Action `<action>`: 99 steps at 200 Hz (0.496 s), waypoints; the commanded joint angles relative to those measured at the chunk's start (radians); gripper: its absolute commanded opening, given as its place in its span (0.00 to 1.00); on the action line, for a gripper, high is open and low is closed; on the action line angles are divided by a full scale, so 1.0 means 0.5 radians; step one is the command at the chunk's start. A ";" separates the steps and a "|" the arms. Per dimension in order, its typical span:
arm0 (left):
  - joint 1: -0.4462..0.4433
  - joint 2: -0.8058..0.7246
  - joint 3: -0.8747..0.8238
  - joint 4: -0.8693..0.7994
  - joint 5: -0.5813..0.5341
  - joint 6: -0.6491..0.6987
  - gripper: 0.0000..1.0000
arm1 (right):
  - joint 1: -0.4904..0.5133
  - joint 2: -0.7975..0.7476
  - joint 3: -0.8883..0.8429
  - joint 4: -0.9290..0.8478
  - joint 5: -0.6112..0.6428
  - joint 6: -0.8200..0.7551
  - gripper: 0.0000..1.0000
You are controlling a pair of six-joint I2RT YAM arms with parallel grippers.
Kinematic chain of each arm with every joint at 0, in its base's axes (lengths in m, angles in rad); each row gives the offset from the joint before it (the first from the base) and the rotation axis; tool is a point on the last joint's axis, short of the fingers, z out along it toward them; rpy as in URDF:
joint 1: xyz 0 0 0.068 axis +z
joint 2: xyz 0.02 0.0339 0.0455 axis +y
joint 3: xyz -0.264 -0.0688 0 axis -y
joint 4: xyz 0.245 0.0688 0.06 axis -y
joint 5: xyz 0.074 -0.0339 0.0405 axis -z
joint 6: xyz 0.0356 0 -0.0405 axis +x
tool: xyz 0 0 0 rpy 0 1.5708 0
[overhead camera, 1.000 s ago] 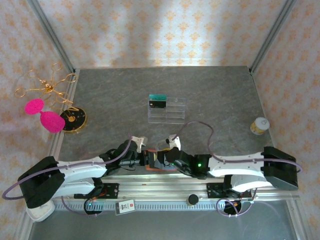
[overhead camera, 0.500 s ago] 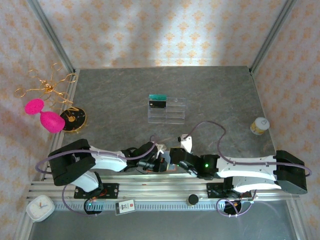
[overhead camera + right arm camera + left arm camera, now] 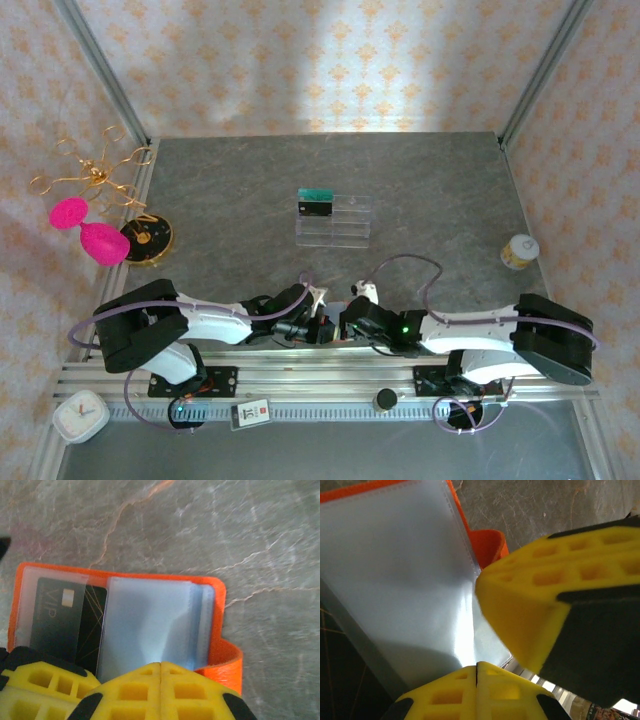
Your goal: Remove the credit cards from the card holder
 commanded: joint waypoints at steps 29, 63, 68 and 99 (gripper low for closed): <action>0.043 -0.387 -0.173 -0.007 -0.152 -0.017 0.04 | -0.053 0.201 0.047 -0.108 0.011 0.036 0.00; 0.235 -0.805 -0.422 -0.112 -0.250 -0.030 0.08 | -0.055 0.276 0.112 -0.165 0.031 0.030 0.00; 0.263 -0.840 -0.440 -0.146 -0.258 -0.022 0.08 | -0.054 0.280 0.121 -0.167 0.030 0.025 0.00; 0.317 -0.889 -0.514 -0.189 -0.287 0.005 0.06 | -0.055 0.298 0.185 -0.208 0.046 -0.005 0.00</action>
